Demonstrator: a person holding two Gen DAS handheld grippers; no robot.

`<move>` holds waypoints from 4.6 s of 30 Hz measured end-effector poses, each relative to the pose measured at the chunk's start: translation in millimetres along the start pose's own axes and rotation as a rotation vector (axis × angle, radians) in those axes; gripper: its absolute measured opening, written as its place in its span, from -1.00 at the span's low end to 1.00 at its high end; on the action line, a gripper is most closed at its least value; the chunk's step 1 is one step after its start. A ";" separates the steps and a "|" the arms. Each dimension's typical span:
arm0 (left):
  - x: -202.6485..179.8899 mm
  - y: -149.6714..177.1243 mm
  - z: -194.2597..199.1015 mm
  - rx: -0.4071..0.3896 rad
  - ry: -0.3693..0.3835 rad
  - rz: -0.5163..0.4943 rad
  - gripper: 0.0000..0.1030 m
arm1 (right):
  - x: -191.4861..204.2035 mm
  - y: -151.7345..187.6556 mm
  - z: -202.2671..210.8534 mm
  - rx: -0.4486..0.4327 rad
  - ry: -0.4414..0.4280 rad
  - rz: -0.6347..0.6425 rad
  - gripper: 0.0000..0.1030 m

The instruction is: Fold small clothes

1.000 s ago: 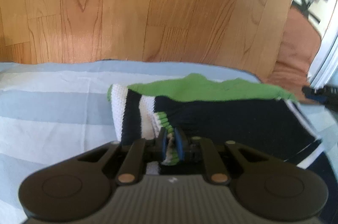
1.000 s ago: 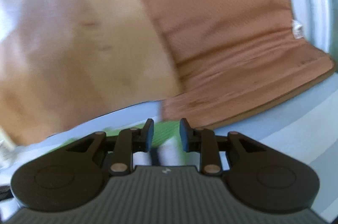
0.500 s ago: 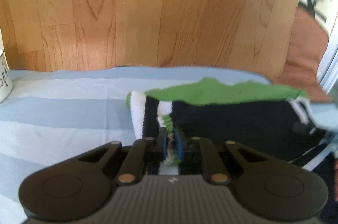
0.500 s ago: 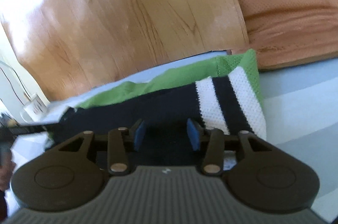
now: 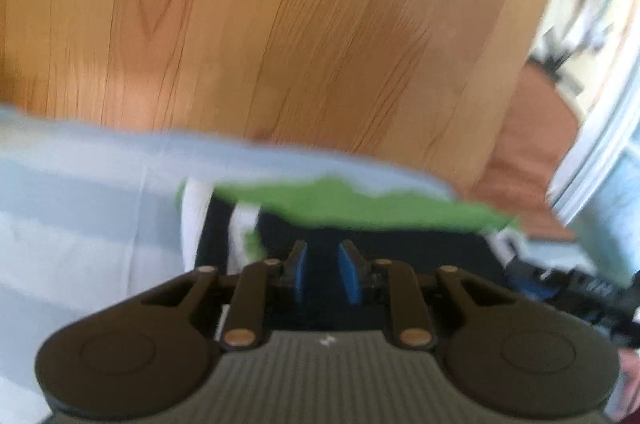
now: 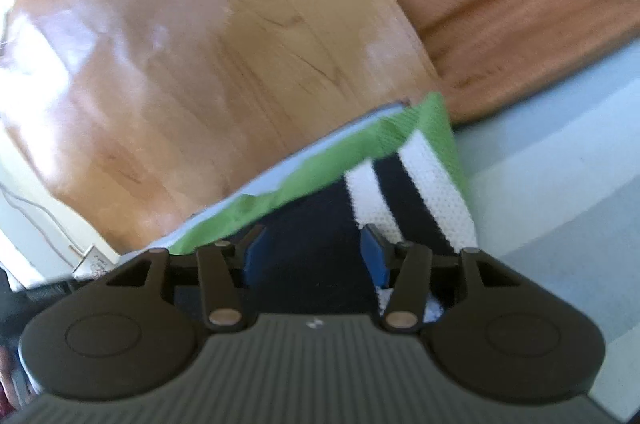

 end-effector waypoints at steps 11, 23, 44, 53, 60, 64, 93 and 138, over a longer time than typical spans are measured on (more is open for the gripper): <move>11.7 4.4 -11.1 0.045 -0.010 -0.004 -0.67 | 0.8 2.6 -1.4 -0.007 0.010 0.018 0.06; 8.9 5.2 -13.3 0.042 -0.018 -0.047 -0.66 | 0.1 2.8 -1.1 -0.007 0.007 0.022 0.07; 1.5 8.4 -14.6 0.043 -0.006 -0.099 -0.38 | -0.3 3.9 -0.4 -0.009 0.007 0.019 0.11; -1.3 9.5 -15.2 0.045 -0.001 -0.120 -0.27 | -0.1 3.6 -1.0 -0.008 0.002 0.019 0.13; -2.3 10.3 -15.6 0.047 0.001 -0.141 -0.21 | -0.1 3.7 -1.0 -0.009 0.003 0.018 0.13; -3.4 10.7 -16.2 0.048 0.001 -0.148 -0.18 | -0.1 3.7 -1.0 -0.010 0.004 0.017 0.14; -9.3 13.9 -18.4 0.053 -0.006 -0.202 -0.01 | -0.7 4.1 0.4 -0.012 0.000 0.012 0.16; -22.9 194.7 215.7 0.142 0.009 -0.071 0.44 | 9.3 99.6 212.0 0.176 -0.103 0.441 0.10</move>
Point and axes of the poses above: each gripper's, at about its wrist camera, not at the fingertips, and z roughly against the way its jaws point, x to its left, y to its underside, the point moved 2 cm from there along -z, roughly the way its jaws point, and after that the axes turned 10 degrees about y, right-handed, at the moved point
